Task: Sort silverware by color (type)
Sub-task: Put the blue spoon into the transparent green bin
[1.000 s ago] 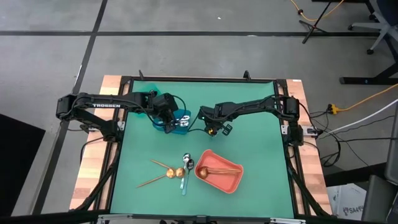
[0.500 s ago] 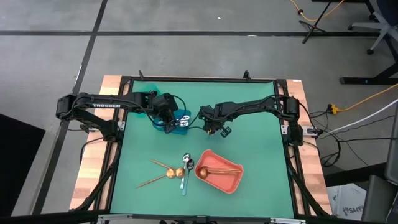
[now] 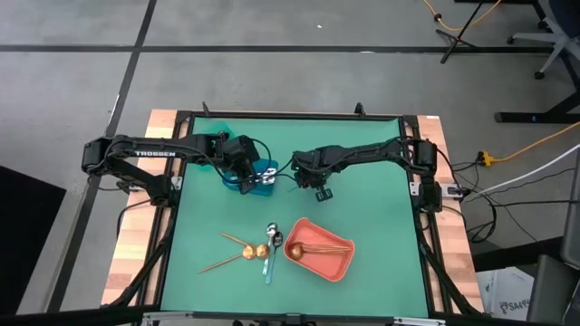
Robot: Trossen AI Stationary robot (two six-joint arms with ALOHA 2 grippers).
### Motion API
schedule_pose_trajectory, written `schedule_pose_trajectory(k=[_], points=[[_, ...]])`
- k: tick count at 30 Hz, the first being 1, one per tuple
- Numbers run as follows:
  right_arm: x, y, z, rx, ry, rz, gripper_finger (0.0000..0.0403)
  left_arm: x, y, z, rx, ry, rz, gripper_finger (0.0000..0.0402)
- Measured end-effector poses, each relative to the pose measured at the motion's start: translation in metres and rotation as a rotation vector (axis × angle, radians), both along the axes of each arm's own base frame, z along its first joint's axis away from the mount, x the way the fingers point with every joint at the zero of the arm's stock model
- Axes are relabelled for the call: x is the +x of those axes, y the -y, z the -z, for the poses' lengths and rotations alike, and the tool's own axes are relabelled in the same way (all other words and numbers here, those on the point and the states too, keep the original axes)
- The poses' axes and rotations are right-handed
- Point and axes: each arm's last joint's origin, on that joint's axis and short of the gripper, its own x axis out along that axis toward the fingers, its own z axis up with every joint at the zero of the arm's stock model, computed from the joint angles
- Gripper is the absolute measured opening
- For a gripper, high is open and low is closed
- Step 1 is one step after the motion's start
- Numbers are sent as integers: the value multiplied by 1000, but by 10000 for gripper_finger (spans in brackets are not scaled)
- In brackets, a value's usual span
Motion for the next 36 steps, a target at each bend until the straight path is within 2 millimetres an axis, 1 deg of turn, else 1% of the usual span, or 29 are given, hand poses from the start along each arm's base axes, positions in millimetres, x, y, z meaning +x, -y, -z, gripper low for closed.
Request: schedule_pose_trajectory(k=[5, 10, 17, 23, 26, 30, 36], points=[[1, 0, -2, -26, -5, 4, 31, 0, 0, 0, -2, 1, -4, 33], [9, 1, -12, -35, 11, 0, 31, 0, 0, 0, -2, 1, -4, 33], [21, 2, -39, -35, 40, -10, 32, -2, 0, -3, -1, 12, -6, 33], [28, 4, -63, -45, 50, -7, 32, -11, 2, -17, 7, 72, -4, 33], [28, 4, -70, -43, 49, -8, 32, -16, 3, -24, 15, 107, -5, 33], [27, 3, -67, -26, 40, -7, 32, -20, 4, -31, 22, 139, -5, 33], [22, 3, -54, -30, 16, -3, 40, -22, 5, -32, 24, 145, -5, 33]])
